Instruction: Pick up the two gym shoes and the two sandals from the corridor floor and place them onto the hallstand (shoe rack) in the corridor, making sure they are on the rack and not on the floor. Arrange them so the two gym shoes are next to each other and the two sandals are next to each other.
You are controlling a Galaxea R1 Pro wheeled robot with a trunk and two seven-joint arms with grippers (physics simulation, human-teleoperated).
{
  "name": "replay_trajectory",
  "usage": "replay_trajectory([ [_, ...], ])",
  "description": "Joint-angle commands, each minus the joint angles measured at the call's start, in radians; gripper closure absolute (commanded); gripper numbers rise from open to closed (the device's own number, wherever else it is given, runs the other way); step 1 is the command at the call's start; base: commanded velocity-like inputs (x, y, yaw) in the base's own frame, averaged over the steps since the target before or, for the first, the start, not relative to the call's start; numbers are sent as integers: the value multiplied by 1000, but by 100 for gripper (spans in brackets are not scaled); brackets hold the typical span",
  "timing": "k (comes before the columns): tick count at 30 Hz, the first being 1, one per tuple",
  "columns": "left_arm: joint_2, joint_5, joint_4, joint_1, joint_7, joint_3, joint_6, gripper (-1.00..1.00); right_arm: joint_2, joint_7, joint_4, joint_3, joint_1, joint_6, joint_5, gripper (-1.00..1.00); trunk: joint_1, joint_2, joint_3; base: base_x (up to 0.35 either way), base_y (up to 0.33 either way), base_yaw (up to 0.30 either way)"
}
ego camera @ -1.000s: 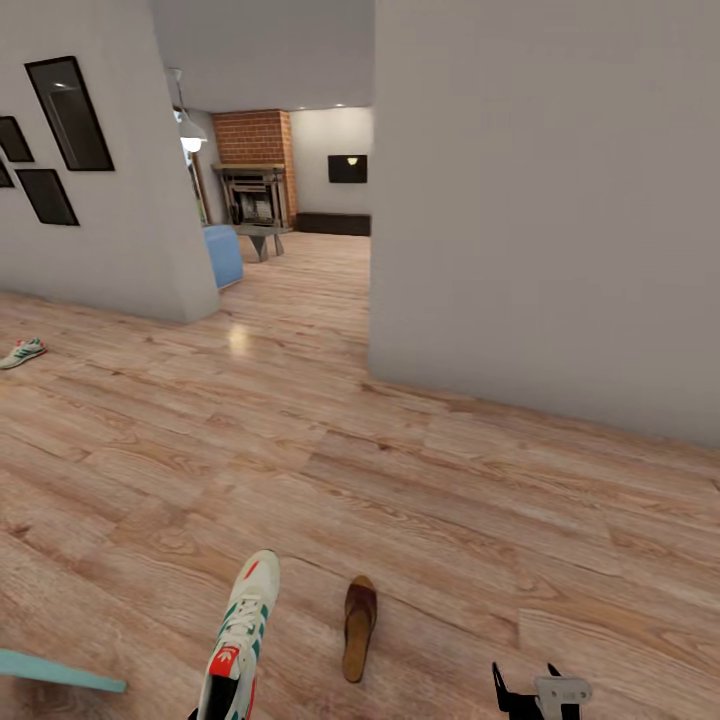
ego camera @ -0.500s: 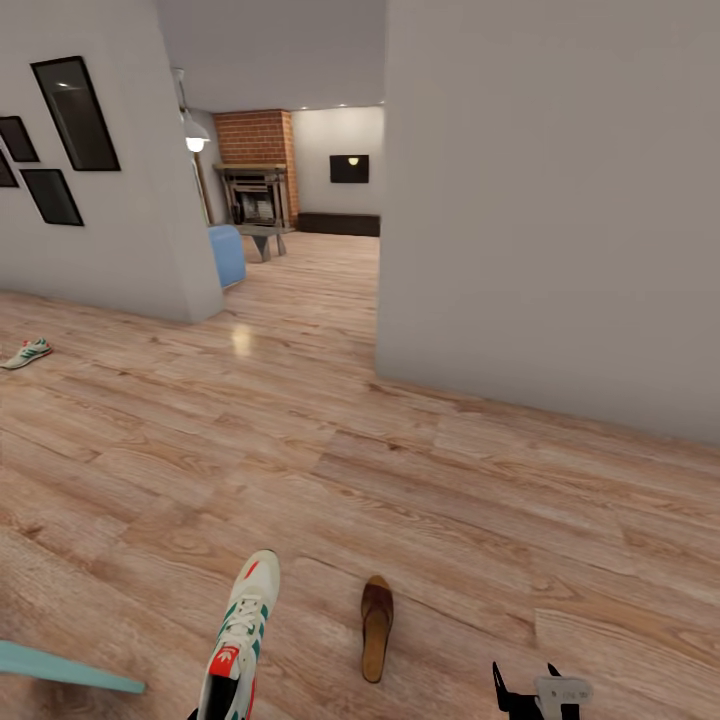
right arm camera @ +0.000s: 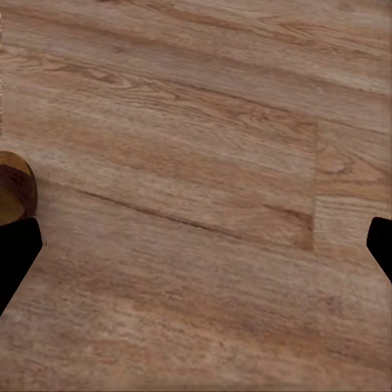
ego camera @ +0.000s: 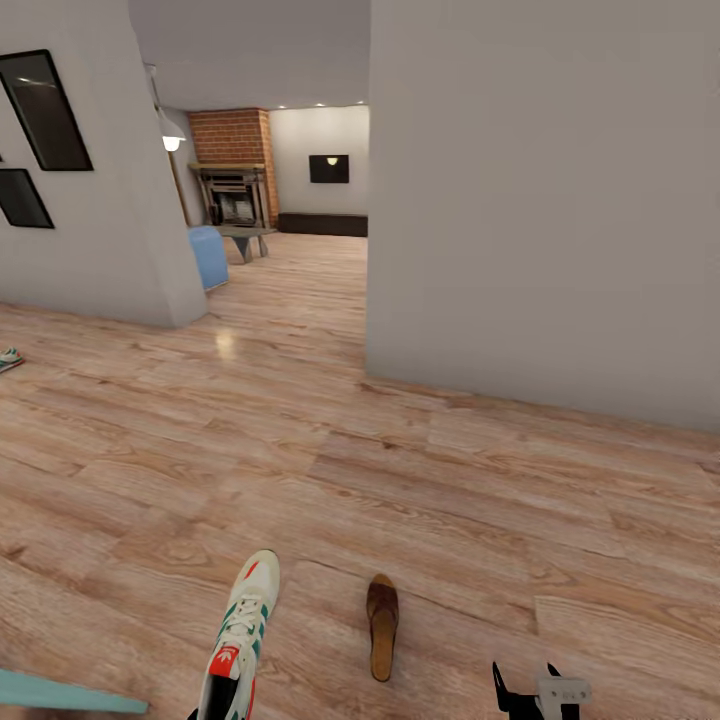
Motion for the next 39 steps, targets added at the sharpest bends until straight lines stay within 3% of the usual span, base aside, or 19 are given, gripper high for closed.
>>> replay_trajectory([
  [1, 0, -2, 0, -1, 2, -3, -3, 100, 0, -2, 1, -6, -1, -3, 7, -100, 0, 0, -1, 0, 169, -23],
  [17, 0, -2, -2, -1, 2, -2, -1, 100, 0, -3, 1, -6, -1, -3, 6, -100, 0, 0, -1, 0, 80, -3],
  [24, -6, -2, -18, -18, 4, -6, 32, 100, 1, -4, 1, -6, -1, -3, 6, -100, 0, 0, -1, 0, 0, 0],
  [30, -24, -3, -26, -117, 3, -7, 163, 100, 2, -3, 1, -6, -1, -3, 6, -100, 0, 0, -1, 0, 0, 0],
  [32, -30, -4, -28, -199, 5, -8, 276, 100, 2, -3, 1, -6, -1, -3, 6, -100, 0, 0, -1, 0, 0, -16],
  [36, -35, -3, -28, -250, 5, -7, 325, 100, 2, -3, 1, -6, -1, -3, 6, -100, 0, 0, -1, 0, 0, -26],
  [39, -57, -3, -29, -337, 5, -8, 358, 100, 2, -1, 1, -5, -1, -3, 6, -100, 0, 0, -1, 0, 0, -7],
])
